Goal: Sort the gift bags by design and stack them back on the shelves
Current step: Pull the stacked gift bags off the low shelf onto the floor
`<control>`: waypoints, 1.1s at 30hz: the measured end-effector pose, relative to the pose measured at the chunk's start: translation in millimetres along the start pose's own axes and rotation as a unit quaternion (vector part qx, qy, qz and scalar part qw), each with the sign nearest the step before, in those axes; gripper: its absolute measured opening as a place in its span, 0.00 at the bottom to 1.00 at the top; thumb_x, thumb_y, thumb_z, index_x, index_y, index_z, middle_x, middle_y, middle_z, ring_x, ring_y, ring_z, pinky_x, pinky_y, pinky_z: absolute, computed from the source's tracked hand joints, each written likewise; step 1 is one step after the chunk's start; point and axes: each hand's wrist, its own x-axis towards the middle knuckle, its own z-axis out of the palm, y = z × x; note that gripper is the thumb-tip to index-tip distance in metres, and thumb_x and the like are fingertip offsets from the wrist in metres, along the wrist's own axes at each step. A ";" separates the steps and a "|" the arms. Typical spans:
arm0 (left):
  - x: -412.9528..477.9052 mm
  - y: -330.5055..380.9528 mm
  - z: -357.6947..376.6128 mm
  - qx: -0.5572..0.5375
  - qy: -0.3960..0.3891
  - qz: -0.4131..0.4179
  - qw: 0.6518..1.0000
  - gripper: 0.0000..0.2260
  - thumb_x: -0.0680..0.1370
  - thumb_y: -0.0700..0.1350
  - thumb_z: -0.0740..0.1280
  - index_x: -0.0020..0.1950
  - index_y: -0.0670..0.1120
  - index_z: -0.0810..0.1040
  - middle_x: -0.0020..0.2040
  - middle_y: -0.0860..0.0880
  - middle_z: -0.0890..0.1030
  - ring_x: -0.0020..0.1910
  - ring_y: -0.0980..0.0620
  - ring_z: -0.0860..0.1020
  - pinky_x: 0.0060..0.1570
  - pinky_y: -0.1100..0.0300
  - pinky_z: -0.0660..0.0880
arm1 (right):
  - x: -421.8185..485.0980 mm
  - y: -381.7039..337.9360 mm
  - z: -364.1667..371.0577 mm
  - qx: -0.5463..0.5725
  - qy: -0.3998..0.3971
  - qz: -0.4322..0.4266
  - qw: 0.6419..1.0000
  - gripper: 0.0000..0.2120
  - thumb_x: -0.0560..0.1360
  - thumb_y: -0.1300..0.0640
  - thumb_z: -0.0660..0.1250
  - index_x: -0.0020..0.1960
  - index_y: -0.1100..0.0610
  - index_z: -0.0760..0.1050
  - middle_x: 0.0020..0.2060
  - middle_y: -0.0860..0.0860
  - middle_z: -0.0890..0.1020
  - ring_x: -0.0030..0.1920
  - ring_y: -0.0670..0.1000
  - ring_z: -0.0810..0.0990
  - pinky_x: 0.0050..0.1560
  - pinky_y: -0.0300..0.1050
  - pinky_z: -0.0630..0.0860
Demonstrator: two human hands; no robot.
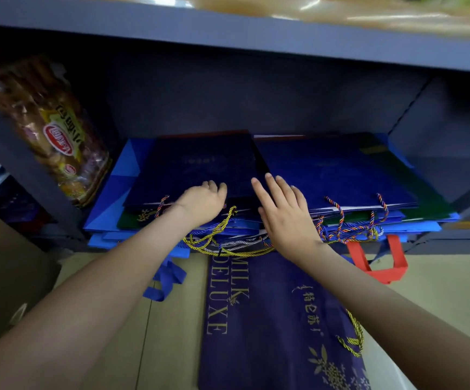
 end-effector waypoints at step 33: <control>-142.0 101.2 -52.3 -0.053 0.332 0.128 0.933 0.16 0.75 0.40 0.57 0.52 0.37 0.82 0.47 0.40 0.84 0.43 0.46 0.83 0.37 0.59 0.79 | -84.5 -4.5 -130.7 0.196 -0.260 -0.071 0.943 0.41 0.75 0.33 0.58 0.77 0.44 0.40 0.76 0.48 0.60 0.76 0.49 0.55 0.75 0.46 0.49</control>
